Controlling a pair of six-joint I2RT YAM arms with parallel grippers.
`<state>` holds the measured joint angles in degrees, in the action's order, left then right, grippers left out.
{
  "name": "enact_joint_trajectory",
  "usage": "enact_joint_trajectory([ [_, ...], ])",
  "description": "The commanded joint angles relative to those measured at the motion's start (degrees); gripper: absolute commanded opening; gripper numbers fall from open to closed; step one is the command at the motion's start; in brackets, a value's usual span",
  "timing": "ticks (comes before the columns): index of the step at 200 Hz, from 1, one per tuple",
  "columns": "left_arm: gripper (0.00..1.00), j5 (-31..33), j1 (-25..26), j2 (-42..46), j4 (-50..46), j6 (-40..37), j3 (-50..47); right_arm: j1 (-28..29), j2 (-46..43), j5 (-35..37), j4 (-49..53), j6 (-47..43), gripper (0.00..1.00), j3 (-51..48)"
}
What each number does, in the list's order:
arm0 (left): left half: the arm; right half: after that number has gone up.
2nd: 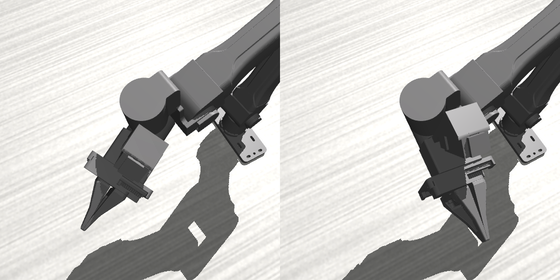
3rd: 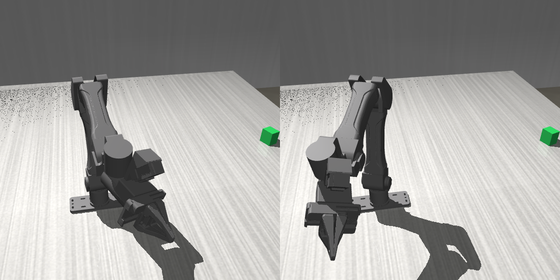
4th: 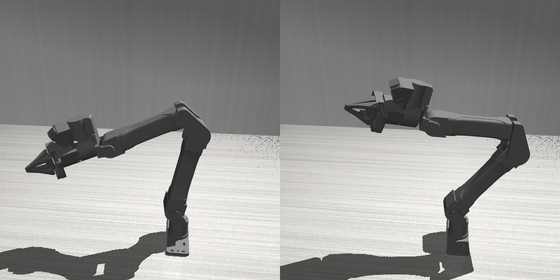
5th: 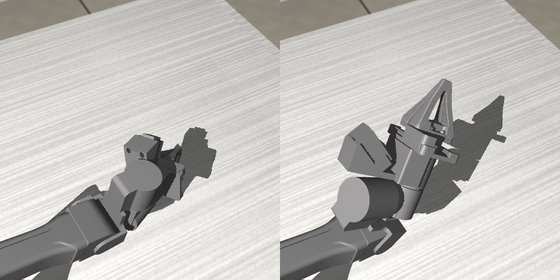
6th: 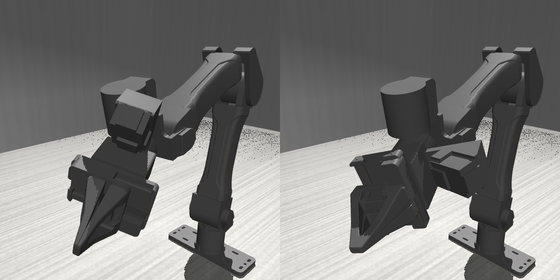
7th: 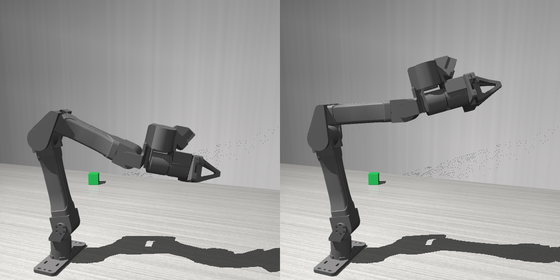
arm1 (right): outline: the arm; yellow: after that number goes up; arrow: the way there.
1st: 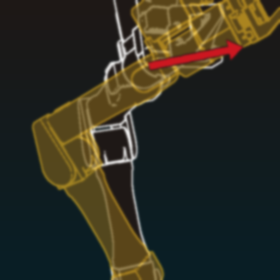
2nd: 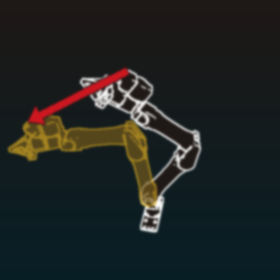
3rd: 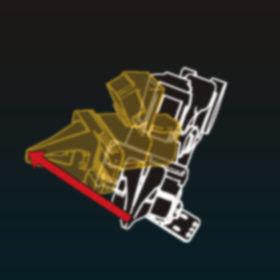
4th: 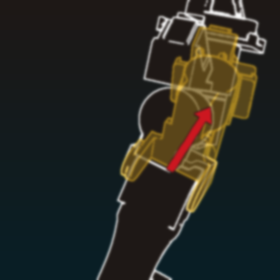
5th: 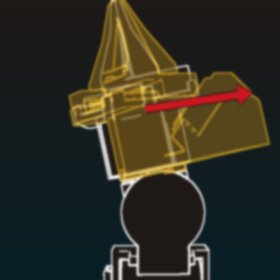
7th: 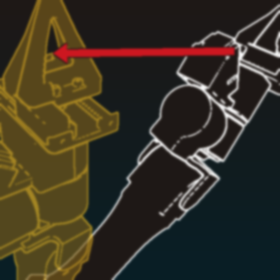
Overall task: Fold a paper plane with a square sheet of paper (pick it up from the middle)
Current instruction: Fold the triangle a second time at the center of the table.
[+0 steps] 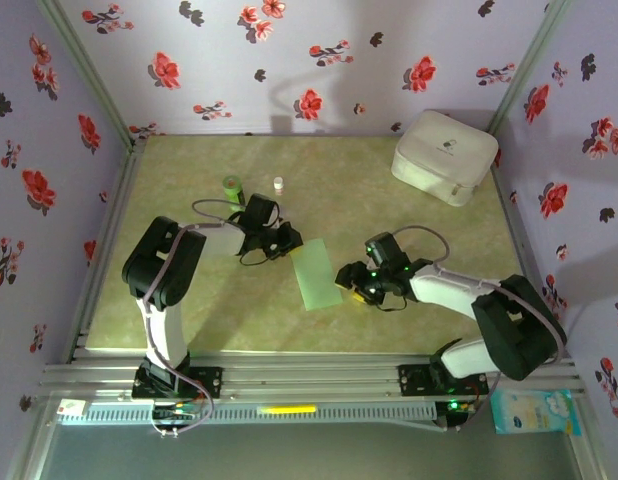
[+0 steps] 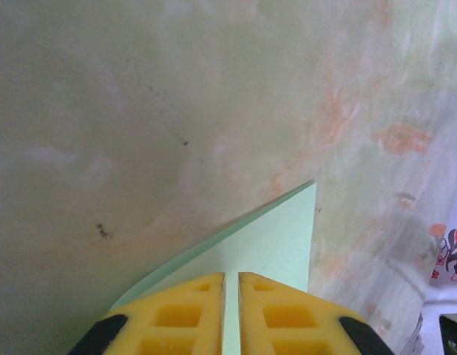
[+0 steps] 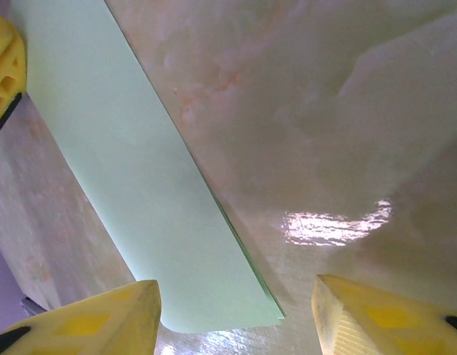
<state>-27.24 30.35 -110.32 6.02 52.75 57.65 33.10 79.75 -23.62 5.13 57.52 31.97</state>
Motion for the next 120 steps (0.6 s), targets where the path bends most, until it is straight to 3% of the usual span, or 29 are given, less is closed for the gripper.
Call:
enact_joint_trajectory([
  [1, 0.13, -0.83, -0.51, -1.76, 0.76, -0.94, -2.31, -0.23, 0.65, -2.84, 0.07, 0.77, 0.57, 1.35],
  [56, 0.12, -0.81, -0.55, -2.29, 2.17, -0.88, -4.47, -0.23, 2.47, -6.48, -0.67, 0.71, 0.56, 1.83],
  [120, 0.12, -1.75, -0.55, -2.68, 1.90, -1.65, -3.36, -0.77, 5.63, -10.90, -9.01, 2.77, 0.52, 2.57],
])
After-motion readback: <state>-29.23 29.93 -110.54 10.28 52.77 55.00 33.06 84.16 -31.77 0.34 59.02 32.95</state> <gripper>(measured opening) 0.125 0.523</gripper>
